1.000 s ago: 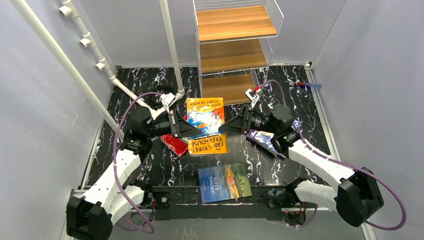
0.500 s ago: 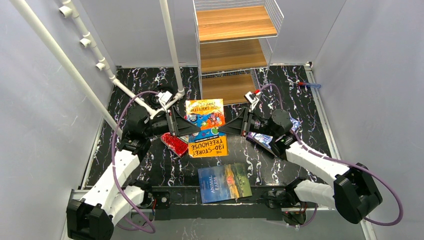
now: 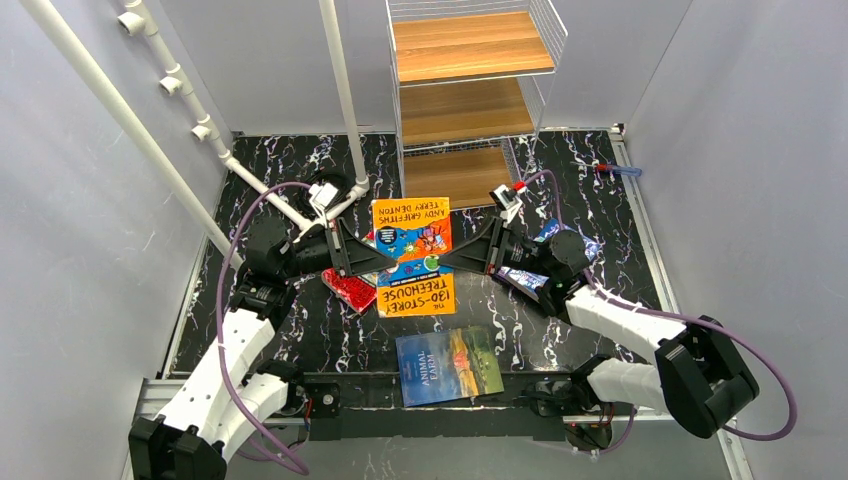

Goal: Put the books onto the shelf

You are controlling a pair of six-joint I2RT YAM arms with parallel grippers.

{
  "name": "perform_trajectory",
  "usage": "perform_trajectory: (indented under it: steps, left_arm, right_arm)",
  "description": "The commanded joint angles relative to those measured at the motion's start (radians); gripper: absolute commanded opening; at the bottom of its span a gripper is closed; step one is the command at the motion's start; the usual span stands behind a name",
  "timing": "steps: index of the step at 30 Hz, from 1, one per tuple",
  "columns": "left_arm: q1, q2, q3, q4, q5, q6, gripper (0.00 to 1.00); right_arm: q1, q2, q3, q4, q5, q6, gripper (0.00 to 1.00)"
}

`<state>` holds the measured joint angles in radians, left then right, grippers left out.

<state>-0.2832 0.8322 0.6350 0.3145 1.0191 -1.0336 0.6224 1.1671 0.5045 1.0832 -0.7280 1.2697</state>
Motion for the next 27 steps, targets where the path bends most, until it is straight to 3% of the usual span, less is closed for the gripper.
perform_trajectory:
  steps: [1, 3, 4, 9, 12, 15, 17, 18, 19, 21, 23, 25, 27]
  left_arm:
    - [0.006, -0.021, 0.042, 0.018, 0.025, 0.002, 0.02]
    - [0.006, -0.017, 0.045, 0.018, 0.033, 0.004, 0.00]
    - [0.007, -0.014, 0.045, 0.018, 0.039, 0.006, 0.00]
    - [0.006, 0.010, 0.049, 0.018, 0.075, 0.005, 0.00]
    - [0.006, 0.024, 0.060, 0.018, 0.098, 0.007, 0.00]
    - [0.007, 0.035, 0.067, 0.018, 0.097, 0.005, 0.00]
    - [0.006, 0.041, 0.069, 0.018, 0.084, 0.005, 0.00]
    - [0.006, 0.043, 0.070, 0.019, 0.073, 0.006, 0.00]
    - [0.006, 0.044, 0.071, 0.020, 0.060, 0.010, 0.03]
    - [0.015, 0.061, 0.087, 0.004, 0.061, 0.029, 0.38]
    - [0.048, 0.090, 0.141, -0.120, 0.076, 0.077, 0.61]
    - [0.092, 0.100, 0.235, -0.414, 0.010, 0.217, 0.69]
    - [0.109, 0.089, 0.345, -0.687, -0.167, 0.368, 0.73]
  right_arm:
    - [0.000, 0.007, 0.038, 0.064, 0.008, -0.029, 0.23]
    - [0.000, 0.010, 0.048, 0.049, 0.005, -0.031, 0.53]
    - [0.000, 0.011, 0.051, 0.043, 0.006, -0.032, 0.61]
    - [0.001, 0.016, 0.072, -0.011, -0.010, -0.059, 0.62]
    - [0.002, 0.032, 0.079, 0.000, -0.018, -0.053, 0.53]
    - [0.007, 0.054, 0.093, 0.018, -0.032, -0.038, 0.34]
    - [0.010, 0.060, 0.103, 0.011, -0.036, -0.033, 0.09]
    - [0.010, 0.057, 0.109, -0.020, -0.035, -0.043, 0.01]
    - [0.011, 0.051, 0.115, -0.066, -0.022, -0.063, 0.01]
    - [-0.006, 0.016, 0.135, -0.228, 0.031, -0.139, 0.01]
    - [-0.057, -0.041, 0.169, -0.553, 0.174, -0.248, 0.01]
    - [-0.118, -0.120, 0.141, -0.639, 0.325, -0.228, 0.01]
    - [-0.172, -0.203, 0.078, -0.655, 0.471, -0.148, 0.01]
